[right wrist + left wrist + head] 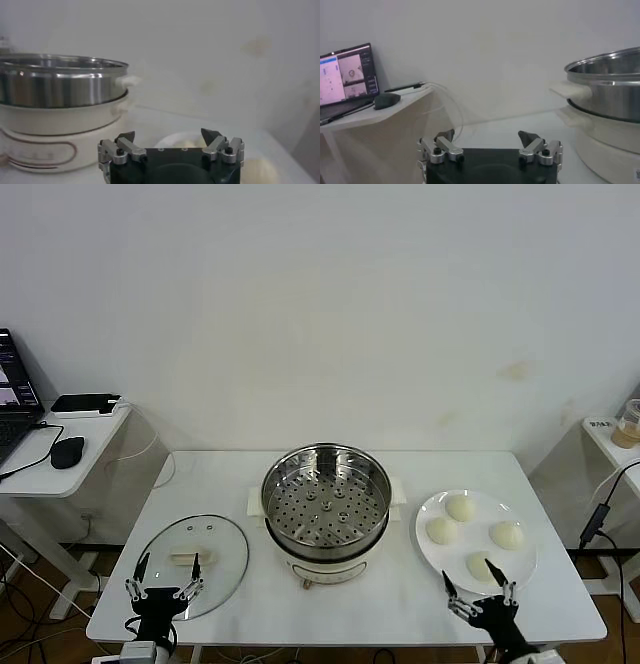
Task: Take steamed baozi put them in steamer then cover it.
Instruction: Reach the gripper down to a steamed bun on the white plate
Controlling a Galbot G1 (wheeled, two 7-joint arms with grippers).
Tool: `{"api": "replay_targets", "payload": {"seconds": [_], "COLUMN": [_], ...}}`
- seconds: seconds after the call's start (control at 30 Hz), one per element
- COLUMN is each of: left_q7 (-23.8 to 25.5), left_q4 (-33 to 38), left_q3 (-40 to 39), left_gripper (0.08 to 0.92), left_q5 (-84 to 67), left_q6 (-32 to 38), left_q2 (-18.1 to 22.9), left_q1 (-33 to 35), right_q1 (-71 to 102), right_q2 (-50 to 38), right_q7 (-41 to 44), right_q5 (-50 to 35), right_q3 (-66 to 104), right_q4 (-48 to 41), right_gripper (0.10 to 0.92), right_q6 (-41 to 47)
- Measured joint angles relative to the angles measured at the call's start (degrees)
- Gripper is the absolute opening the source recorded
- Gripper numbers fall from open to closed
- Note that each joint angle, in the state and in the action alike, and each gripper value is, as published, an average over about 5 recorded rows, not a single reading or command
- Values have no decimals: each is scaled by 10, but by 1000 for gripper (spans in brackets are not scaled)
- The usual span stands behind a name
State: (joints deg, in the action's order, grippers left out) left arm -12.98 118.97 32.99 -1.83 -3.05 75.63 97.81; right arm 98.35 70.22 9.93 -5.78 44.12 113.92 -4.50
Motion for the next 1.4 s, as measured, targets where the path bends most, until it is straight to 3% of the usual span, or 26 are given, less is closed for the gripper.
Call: {"api": "replay_targets", "payload": {"seconds": [0.37,0.73,1.07,1.4], "left_q7": [8,24,29,34], "left_q4": [8,22,39,52], "left_q3": [-8,-1,11,20], "left_gripper": [823,823,823,823], "left_q5": [39,73,81,83], "left_q6": [-20,-31,-31,-34], "left_q2": [8,11,16,20], "left_q1": [5,12,18,14], "right_q1": [-101,-332,-593,-765], "right_q2": [-105,-261,-331,-307], "right_q7": [41,214,408,492], "right_q5": [144,259,280,285], "right_q3": [34,-80,-316,-517], "right_q4": [-62,-202,-344,-465], "right_gripper": [823,823,823,823], "right_q6": [32,21,2,-12]}}
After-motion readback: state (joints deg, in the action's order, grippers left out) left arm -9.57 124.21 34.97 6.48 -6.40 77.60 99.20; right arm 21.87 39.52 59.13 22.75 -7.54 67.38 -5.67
